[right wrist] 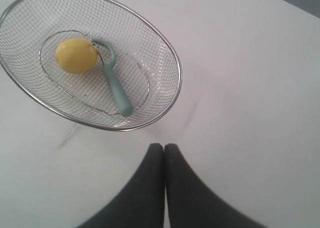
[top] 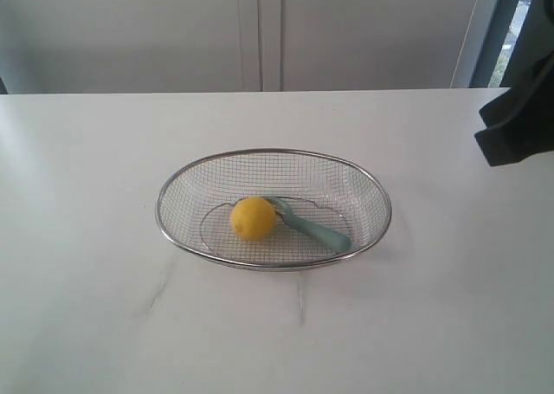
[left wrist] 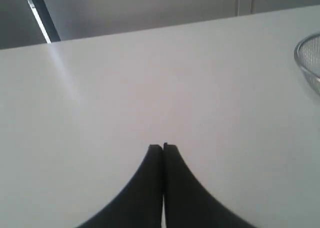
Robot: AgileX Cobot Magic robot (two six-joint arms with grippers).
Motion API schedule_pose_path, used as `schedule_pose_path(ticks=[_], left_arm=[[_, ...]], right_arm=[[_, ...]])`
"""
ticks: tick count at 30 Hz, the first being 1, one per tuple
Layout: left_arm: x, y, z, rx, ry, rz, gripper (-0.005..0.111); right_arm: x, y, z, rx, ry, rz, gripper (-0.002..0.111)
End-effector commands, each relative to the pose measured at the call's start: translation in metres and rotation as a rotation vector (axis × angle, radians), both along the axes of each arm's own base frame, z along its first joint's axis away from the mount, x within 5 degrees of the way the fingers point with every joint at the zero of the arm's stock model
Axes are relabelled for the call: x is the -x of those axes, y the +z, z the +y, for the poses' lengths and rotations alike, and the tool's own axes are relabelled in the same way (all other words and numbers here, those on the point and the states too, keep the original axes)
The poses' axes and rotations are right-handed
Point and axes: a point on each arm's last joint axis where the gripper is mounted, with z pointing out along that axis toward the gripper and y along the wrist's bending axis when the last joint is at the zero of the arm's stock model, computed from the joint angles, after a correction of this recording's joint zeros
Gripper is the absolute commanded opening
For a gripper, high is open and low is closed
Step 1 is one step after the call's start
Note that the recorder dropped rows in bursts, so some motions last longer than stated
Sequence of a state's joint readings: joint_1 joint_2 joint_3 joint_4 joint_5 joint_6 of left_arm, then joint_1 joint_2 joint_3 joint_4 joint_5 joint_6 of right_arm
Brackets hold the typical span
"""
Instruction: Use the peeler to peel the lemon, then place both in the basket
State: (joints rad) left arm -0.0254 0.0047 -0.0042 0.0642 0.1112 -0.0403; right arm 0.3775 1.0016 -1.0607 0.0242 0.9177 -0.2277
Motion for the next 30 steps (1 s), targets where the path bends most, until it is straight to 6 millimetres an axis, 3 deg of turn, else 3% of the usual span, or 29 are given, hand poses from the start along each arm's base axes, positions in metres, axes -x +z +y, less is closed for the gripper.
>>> schedule_pose_path(ticks=[1,6,30], left_arm=[[0.0023,-0.0082,-0.0029,-0.011,-0.036,0.079,0.000],[0.0022,-0.0077,-0.0034,-0.075,-0.060,0.071,0.000],[0.0022,-0.0077,-0.0035,-0.039,-0.050,0.072,0.000]], right_arm=[[0.0007,0.0000,-0.0015,-0.008,-0.010,-0.001,0.000],[0.0007,0.0000,-0.0015,-0.008,-0.010,-0.001,0.000],[0.0006,0.0002,-0.0013,-0.011,-0.009,-0.003,0.000]])
